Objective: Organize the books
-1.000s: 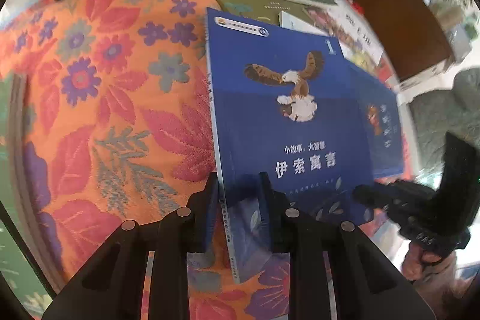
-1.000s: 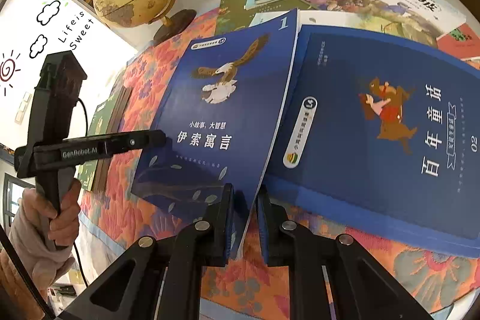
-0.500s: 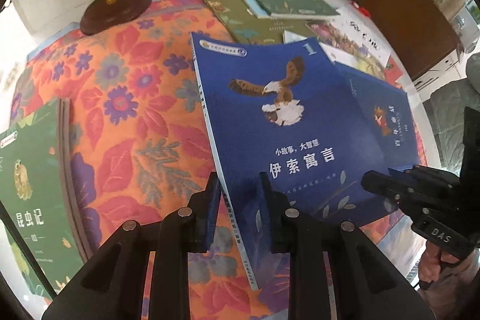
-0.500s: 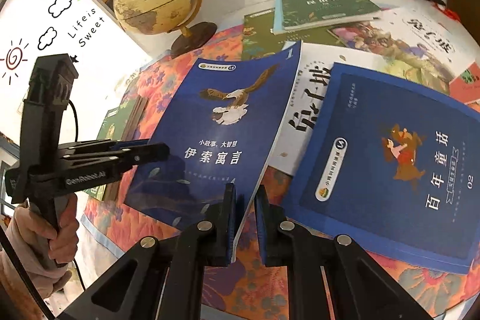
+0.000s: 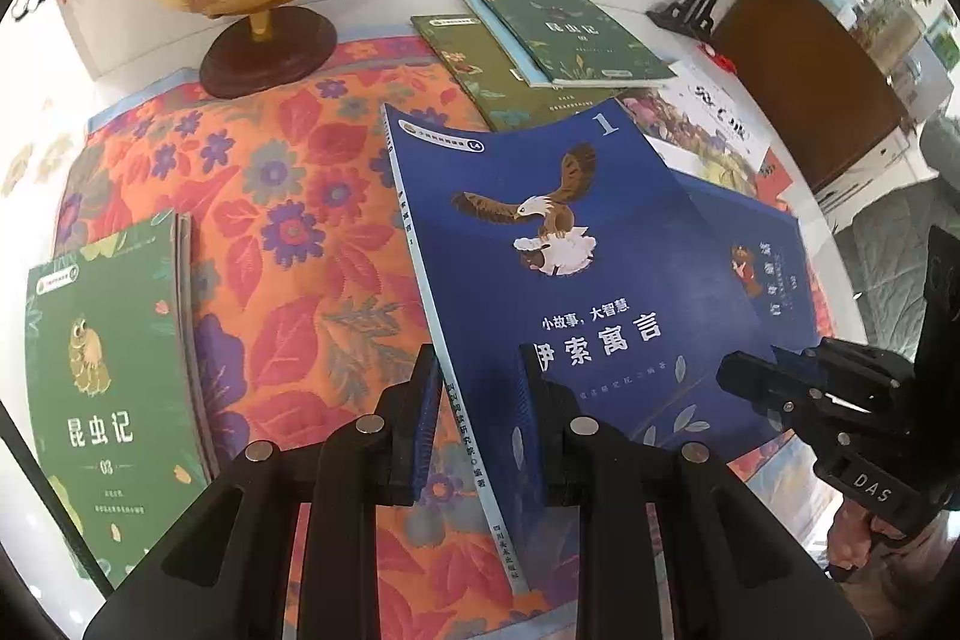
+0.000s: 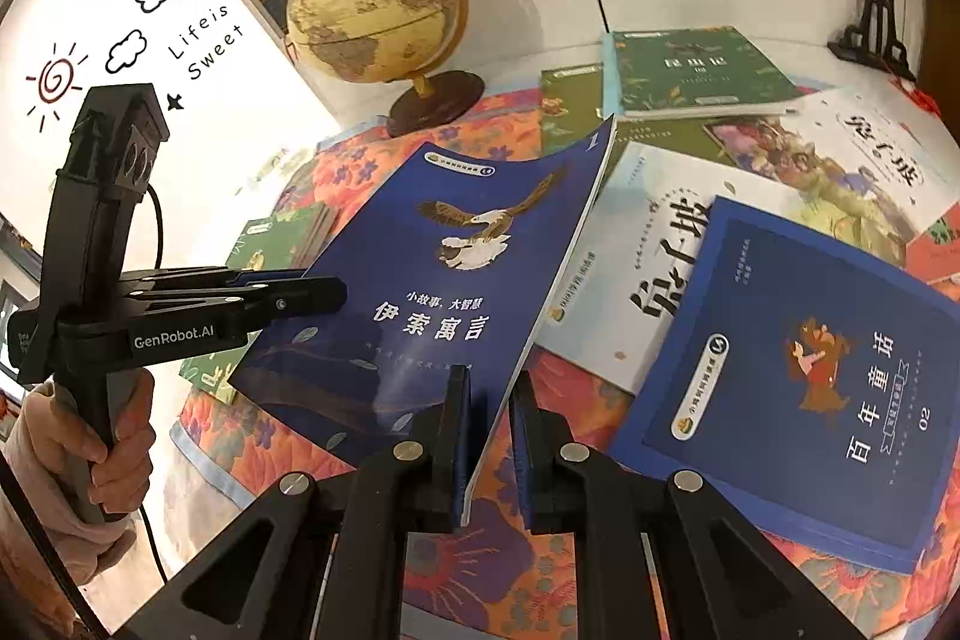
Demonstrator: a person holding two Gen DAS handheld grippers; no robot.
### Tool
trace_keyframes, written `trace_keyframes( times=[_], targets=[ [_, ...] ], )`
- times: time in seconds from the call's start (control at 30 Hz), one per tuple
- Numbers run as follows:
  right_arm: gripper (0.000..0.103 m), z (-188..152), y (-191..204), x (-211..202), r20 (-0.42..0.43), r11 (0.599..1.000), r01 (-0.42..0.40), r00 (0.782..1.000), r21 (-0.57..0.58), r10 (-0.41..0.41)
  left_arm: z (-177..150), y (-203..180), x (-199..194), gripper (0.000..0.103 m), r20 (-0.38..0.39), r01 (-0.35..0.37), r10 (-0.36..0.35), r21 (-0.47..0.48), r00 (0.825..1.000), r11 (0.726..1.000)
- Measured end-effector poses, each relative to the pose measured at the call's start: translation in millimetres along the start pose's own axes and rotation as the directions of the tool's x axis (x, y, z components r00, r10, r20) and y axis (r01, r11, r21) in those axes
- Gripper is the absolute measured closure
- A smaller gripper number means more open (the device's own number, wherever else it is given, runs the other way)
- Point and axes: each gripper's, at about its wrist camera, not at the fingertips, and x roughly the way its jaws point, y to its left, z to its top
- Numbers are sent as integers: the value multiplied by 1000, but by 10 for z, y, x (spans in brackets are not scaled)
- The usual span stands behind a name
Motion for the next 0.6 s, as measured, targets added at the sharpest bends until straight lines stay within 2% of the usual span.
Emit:
trace_keyframes(
  times=[0.3, 0.6],
  targets=[
    [91, 73, 220, -16, 25, 999, -14, 1000, -35, 15, -42, 137, -215, 82, 40, -20, 20, -19, 999, 1000],
    [91, 160, 644, 73, 39, 993, -74, 996, -89, 77, -173, 511, -598, 82, 92, -56, 64, -88, 994, 995]
  ],
)
